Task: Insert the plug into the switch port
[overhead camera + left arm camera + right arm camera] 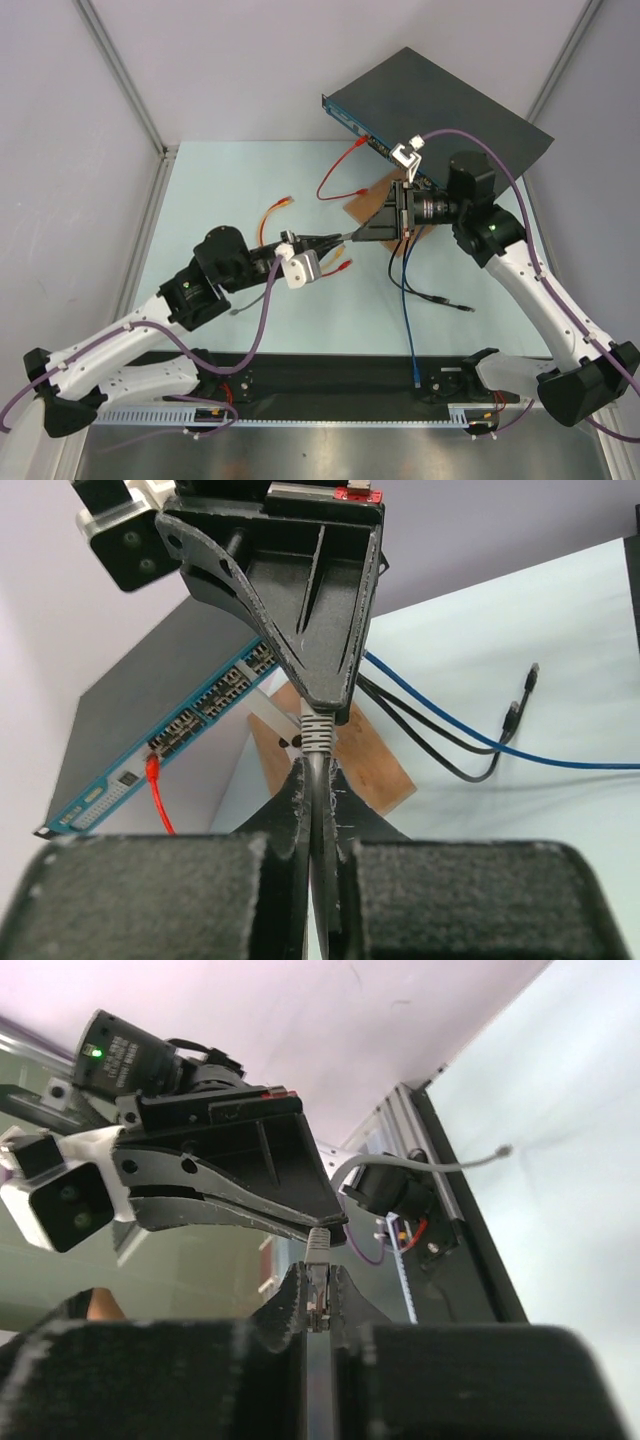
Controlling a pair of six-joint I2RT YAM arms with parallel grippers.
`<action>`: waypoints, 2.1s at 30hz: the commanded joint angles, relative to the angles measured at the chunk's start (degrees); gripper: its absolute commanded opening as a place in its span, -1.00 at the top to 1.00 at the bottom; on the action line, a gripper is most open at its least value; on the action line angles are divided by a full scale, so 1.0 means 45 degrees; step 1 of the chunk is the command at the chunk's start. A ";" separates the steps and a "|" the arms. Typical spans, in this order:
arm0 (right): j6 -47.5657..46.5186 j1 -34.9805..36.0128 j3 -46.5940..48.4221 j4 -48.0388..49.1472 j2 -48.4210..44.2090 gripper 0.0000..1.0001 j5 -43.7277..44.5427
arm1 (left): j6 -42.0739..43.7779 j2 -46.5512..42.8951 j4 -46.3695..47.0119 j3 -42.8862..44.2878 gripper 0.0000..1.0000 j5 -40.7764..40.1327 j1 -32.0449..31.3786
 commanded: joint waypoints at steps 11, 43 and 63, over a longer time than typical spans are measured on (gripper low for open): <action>-0.1643 -0.4532 0.2513 -0.2002 -0.1233 -0.59 0.3311 | -0.6994 0.2459 -0.2031 0.2298 0.99 -0.3386 -0.2488; -0.2538 -1.2839 -0.1138 -0.3799 -0.0514 -0.87 0.0362 | -0.9714 1.1641 -0.3300 1.0658 1.00 -0.9522 -0.3505; -0.0682 -1.1666 -0.2565 -0.0946 -0.0435 0.01 0.0578 | -0.8228 1.2813 -0.2596 1.1810 0.99 -0.9113 -0.2822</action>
